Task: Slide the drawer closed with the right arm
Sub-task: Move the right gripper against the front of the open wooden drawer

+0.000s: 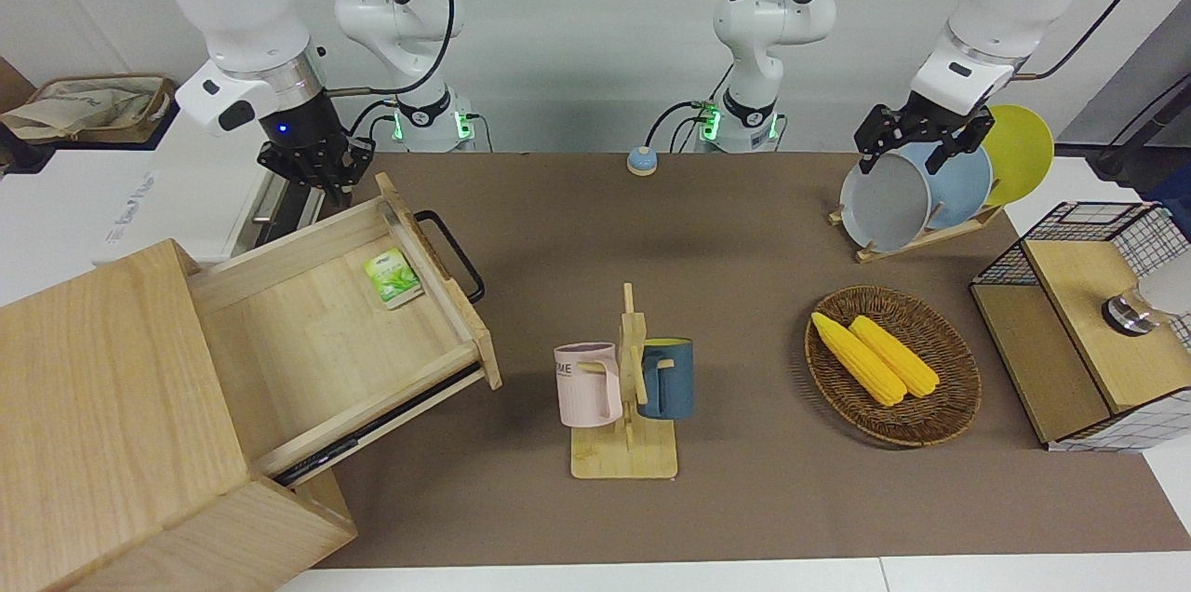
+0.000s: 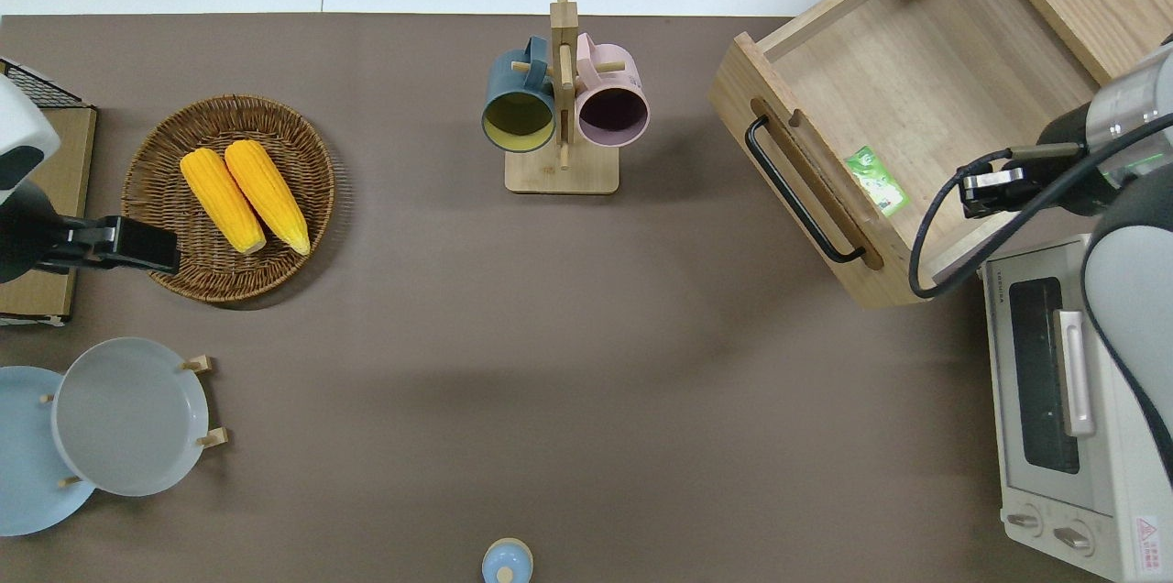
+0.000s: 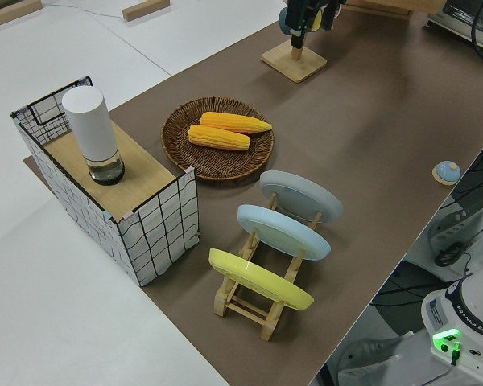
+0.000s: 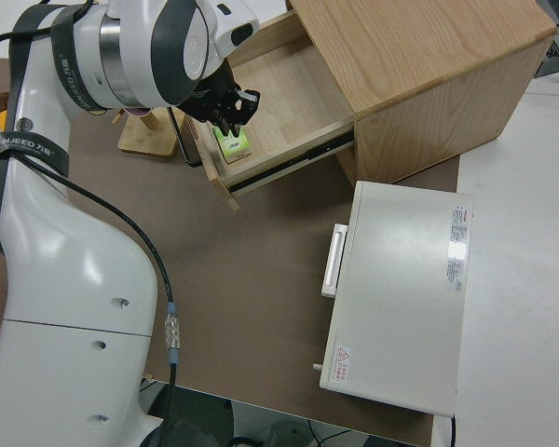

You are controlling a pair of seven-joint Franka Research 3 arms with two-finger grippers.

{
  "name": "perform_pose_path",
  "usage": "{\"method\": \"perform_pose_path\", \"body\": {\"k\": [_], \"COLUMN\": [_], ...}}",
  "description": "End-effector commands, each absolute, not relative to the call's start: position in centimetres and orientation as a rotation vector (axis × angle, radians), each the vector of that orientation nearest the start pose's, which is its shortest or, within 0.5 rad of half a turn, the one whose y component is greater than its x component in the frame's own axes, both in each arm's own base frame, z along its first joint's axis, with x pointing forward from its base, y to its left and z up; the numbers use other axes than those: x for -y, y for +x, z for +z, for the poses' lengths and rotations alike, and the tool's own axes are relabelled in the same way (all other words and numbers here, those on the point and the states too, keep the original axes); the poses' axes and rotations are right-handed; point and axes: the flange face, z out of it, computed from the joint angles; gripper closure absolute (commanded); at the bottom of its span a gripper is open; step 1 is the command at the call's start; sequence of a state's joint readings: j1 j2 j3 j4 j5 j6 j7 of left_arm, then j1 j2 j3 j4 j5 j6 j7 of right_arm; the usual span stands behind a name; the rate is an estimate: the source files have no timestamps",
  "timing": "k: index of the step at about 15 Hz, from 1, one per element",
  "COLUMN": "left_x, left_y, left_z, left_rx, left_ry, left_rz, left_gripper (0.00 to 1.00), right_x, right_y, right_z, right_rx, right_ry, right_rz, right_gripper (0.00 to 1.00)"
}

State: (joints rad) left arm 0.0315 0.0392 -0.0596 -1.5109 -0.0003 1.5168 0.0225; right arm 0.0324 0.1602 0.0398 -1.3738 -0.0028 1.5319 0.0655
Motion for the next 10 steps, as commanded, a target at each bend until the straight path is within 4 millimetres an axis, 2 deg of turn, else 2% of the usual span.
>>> {"method": "perform_pose_path", "body": {"k": [1,5,9,10], "left_x": [1.4,1.4,1.4,1.4], "left_y": [56.3,56.3,56.3,56.3], "left_z": [63.0,63.0,62.9,62.9], "left_rx": [-0.097,-0.097,-0.097,-0.097], "left_ry": [-3.126,-3.126,-3.126,-3.126], "left_rz": [0.060,0.060,0.062,0.062], "left_gripper": [0.01,0.01,0.01,0.01], "right_x": [-3.8,-4.3,-5.1,-5.8], "right_y": [59.5,57.8,56.3,56.0], "right_z": [62.4,65.2,66.6,67.0], "right_rx": [0.061,0.082,0.083,0.070], "right_ry": [-3.152,-3.156,-3.161,-3.161], "right_rz": [-0.001,-0.057,-0.041,-0.049], "right_gripper": [1.000,1.000,1.000,1.000]}}
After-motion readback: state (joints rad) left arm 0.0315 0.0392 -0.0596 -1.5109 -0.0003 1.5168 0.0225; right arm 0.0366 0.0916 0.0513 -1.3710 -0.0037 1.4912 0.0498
